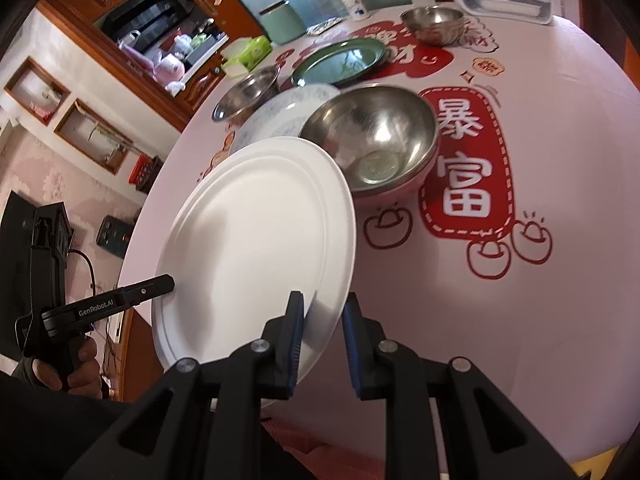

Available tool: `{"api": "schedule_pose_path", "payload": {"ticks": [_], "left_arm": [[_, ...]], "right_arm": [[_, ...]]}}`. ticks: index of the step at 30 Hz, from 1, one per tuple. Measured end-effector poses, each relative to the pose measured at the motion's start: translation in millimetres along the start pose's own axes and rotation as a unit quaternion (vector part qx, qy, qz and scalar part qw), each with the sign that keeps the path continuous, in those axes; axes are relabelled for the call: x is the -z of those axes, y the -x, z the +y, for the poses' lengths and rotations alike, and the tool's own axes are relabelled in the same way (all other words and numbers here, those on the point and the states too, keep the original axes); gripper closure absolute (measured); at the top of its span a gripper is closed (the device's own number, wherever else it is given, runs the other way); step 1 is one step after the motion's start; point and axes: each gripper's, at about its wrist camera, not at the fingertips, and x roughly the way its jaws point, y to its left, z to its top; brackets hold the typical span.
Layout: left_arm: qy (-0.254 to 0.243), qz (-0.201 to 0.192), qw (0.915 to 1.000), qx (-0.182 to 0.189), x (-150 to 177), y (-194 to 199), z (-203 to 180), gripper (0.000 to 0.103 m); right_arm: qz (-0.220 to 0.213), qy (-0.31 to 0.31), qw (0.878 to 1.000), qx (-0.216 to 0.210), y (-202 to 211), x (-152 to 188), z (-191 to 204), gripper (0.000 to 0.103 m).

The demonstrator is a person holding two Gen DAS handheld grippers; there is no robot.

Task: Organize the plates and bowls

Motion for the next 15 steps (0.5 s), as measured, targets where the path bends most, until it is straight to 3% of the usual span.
{"api": "schedule_pose_path", "payload": {"ticks": [15], "left_arm": [[0.007, 0.043, 0.9987, -0.026, 11.8, -23.2, 15.3, 0.082]], "right_arm": [[0.056, 0.002, 0.998, 0.007, -29.2, 11.5, 1.8, 0.082]]}}
